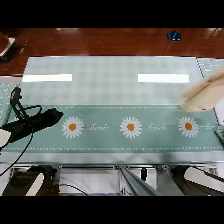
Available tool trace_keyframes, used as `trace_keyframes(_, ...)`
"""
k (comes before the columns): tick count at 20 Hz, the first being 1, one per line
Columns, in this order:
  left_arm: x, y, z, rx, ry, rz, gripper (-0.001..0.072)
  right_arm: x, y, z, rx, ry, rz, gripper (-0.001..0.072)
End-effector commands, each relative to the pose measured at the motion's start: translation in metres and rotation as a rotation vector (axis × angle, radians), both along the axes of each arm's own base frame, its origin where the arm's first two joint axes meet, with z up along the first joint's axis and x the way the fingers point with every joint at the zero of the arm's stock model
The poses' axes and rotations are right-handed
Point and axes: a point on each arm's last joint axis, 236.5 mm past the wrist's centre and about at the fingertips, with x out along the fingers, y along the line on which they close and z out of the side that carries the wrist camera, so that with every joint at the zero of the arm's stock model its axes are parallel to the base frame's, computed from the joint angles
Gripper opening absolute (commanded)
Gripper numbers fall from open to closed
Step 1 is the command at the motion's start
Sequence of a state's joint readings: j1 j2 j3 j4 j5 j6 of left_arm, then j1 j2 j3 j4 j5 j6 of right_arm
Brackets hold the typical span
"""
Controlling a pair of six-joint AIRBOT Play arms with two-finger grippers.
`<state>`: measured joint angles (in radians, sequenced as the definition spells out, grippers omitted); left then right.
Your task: Fold the shirts.
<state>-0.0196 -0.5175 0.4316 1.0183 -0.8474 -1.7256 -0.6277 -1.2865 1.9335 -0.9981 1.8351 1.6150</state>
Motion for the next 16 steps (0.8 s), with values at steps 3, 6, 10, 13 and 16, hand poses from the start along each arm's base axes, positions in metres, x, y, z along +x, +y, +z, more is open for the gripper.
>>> trace_keyframes(3,0.001,0.000,0.000,0.001,-0.002,0.001,0.0023,-0.066,-0.038,-0.039,0.046,0.142,-0.246,0.0020)
trace_keyframes(6,0.002,0.001,0.001,0.001,-0.007,0.004,0.0023,-0.112,-0.060,-0.068,0.047,0.235,-0.410,0.0020)
trace_keyframes(10,0.002,0.001,0.001,0.000,-0.008,0.005,0.0022,-0.178,-0.073,-0.101,0.034,0.353,-0.619,0.0020)
trace_keyframes(13,0.004,-0.001,0.003,-0.015,-0.015,0.011,0.0022,-0.243,-0.079,-0.124,-0.090,0.518,-0.800,0.0020)
trace_keyframes(16,0.006,-0.003,0.007,-0.032,-0.025,0.019,0.0022,-0.281,-0.076,-0.138,-0.172,0.617,-0.895,0.0040)
